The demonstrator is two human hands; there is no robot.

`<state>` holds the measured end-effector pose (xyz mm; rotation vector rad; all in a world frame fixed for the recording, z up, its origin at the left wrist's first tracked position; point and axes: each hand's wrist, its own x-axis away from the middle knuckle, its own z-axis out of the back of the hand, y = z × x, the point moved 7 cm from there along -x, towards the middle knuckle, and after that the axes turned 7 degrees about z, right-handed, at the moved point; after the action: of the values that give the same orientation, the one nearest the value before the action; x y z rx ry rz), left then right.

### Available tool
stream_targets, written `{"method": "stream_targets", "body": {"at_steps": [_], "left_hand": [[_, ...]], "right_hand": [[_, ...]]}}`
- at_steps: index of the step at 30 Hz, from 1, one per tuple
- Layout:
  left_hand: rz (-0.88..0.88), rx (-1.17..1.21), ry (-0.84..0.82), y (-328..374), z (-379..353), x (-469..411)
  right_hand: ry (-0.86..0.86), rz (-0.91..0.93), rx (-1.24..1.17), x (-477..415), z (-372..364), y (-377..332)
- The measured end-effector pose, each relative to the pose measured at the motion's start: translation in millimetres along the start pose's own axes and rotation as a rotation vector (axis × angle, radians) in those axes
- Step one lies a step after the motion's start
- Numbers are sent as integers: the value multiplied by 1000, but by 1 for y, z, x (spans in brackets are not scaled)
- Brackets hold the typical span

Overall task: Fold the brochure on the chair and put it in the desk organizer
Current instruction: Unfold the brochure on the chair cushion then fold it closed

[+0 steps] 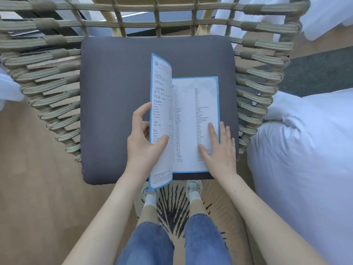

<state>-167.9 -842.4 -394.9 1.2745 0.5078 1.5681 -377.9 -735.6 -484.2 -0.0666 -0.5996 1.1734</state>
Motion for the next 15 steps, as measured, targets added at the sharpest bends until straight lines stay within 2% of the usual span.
{"method": "stream_targets", "body": {"at_steps": [6, 11, 15], "left_hand": [[-81, -74, -62, 18, -53, 1], [-167, -253, -62, 32, -89, 5], [-195, -391, -57, 37, -127, 12]], "right_hand": [[18, 42, -113, 2, 10, 8], [193, 34, -355, 11, 36, 26], [239, 34, -432, 15, 43, 44]]}}
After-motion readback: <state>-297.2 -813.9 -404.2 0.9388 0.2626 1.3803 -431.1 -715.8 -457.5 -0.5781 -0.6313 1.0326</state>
